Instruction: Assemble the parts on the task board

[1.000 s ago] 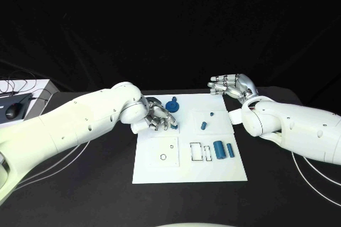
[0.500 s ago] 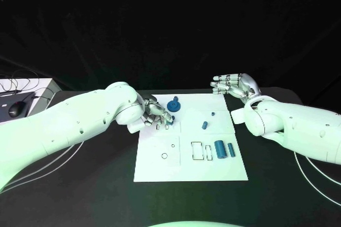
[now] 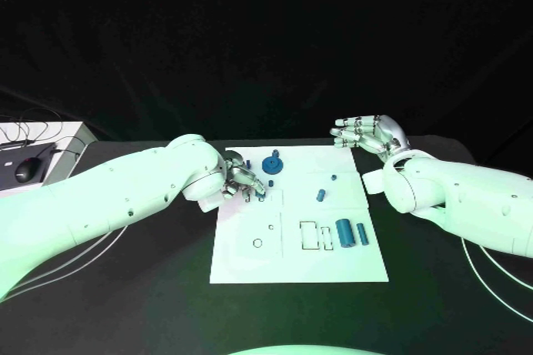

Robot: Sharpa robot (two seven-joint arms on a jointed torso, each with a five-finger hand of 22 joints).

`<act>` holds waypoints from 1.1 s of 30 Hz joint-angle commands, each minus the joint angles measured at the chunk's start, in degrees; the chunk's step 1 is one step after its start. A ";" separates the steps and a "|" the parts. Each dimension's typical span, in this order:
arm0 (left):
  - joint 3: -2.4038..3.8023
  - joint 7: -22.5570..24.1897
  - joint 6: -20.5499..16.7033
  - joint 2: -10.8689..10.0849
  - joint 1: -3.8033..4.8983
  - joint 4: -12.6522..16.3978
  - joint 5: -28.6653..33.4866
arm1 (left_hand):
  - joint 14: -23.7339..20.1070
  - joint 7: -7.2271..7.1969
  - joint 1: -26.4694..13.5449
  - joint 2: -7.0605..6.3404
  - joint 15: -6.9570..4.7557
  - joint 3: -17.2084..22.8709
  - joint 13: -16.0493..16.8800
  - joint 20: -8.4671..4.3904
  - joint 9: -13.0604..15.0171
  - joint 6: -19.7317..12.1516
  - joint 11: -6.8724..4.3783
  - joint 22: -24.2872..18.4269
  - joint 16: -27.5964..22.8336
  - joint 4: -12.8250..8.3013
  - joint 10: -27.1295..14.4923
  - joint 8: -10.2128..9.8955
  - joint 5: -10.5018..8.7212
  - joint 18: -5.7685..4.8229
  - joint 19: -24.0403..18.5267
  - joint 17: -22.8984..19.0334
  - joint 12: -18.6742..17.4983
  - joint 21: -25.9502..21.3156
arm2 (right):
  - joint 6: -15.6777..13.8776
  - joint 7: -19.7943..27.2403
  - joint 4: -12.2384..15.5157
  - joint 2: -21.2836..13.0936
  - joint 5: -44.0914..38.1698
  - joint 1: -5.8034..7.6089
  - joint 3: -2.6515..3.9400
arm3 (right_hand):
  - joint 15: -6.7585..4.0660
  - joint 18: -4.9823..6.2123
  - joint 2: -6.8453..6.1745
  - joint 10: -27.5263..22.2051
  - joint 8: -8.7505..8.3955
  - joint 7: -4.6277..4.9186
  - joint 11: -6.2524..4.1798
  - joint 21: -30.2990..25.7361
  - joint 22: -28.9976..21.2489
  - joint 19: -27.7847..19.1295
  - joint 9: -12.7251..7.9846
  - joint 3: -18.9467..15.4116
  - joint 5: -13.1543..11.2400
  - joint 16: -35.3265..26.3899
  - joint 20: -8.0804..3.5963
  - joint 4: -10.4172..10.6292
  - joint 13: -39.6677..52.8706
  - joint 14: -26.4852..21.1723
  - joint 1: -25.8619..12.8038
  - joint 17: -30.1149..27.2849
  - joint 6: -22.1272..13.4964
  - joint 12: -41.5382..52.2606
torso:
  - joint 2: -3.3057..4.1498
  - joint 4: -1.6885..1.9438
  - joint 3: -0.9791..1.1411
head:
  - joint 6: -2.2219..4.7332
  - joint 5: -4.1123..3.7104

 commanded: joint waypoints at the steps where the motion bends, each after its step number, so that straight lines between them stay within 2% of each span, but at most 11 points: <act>1: -0.17 -0.39 -0.92 0.33 -0.03 -0.04 -1.46 | -0.18 -3.94 0.60 0.23 -0.48 3.16 0.17 0.10 1.09 4.62 -3.22 0.19 0.46 -3.41 3.61 -0.29 0.18 -0.13 0.44 0.00 -0.33 0.06 | 0.86 0.55 0.06 -0.07 -0.03 -0.03 0.02 | -0.12 -0.08 0.03 -0.36 -0.20 -0.02 0.11 0.19 -0.08 -0.36 -0.07 -0.33 0.16 -0.28 0.02 0.06 -0.04 -0.31 0.33 -0.03 -0.34 0.24 | 0.07 -0.05 -0.01 | -0.15 0.02; 6: -0.51 -0.45 -1.54 0.64 -0.06 -0.16 -1.99 | -0.11 -4.30 0.70 0.40 -0.51 2.20 0.40 0.04 1.55 5.17 -3.38 0.59 0.84 -3.10 4.08 0.14 0.10 -0.33 0.64 0.24 -0.57 0.09 | 0.87 0.55 0.10 -0.11 -0.03 -0.03 0.02 | -0.12 -0.08 0.01 -0.38 -0.20 -0.01 0.11 0.20 -0.08 -0.36 -0.07 -0.33 0.27 -0.29 0.03 0.06 -0.04 -0.32 0.29 -0.03 -0.38 0.25 | 0.03 0.00 0.04 | -0.17 0.04; 11: -0.63 -0.38 -1.87 0.78 -0.09 -0.22 -2.14 | -0.10 -4.49 0.80 0.61 -0.54 1.46 0.57 -0.02 1.77 5.46 -3.45 0.81 0.98 -2.89 4.32 0.44 -0.01 -0.42 0.77 0.29 -0.71 0.09 | 0.89 0.55 0.15 -0.13 -0.03 -0.03 0.02 | -0.12 -0.08 0.01 -0.38 -0.20 -0.01 0.11 0.20 -0.08 -0.36 -0.07 -0.33 0.27 -0.29 0.03 0.06 -0.04 -0.32 0.29 -0.03 -0.38 0.25 | 0.08 -0.01 -0.06 | -0.12 0.01; 20: -0.70 -0.53 -0.56 0.78 -0.11 -0.15 -2.27 | -0.08 -4.70 1.20 1.08 -0.50 0.12 0.92 0.02 1.96 5.78 -3.47 1.25 1.35 -2.73 4.68 0.87 -0.04 -0.60 0.89 0.52 -1.00 -0.01 | 0.94 0.54 0.27 -0.21 -0.02 -0.03 0.02 | -0.12 -0.07 0.03 -0.39 -0.20 -0.01 0.11 0.20 -0.09 -0.38 -0.07 -0.33 0.36 -0.28 0.04 0.09 -0.04 -0.32 0.20 -0.03 -0.37 0.27 | 0.07 0.00 -0.07 | -0.29 0.01; 33: -0.73 -0.88 0.79 0.48 -0.11 0.21 -3.31 | -0.06 -4.73 1.33 1.08 -0.43 0.23 0.99 0.06 1.75 6.05 -3.44 1.57 1.53 -3.02 4.91 0.91 0.06 -0.73 0.96 0.64 -1.22 -0.01 | 1.04 0.53 0.42 -0.30 0.04 -0.03 0.02 | -0.11 -0.06 0.06 -0.41 -0.21 0.00 0.12 0.21 -0.09 -0.39 -0.08 -0.35 0.36 -0.29 0.04 0.15 -0.04 -0.33 0.12 -0.03 -0.43 0.27 | 0.09 0.01 -0.03 | -0.69 0.02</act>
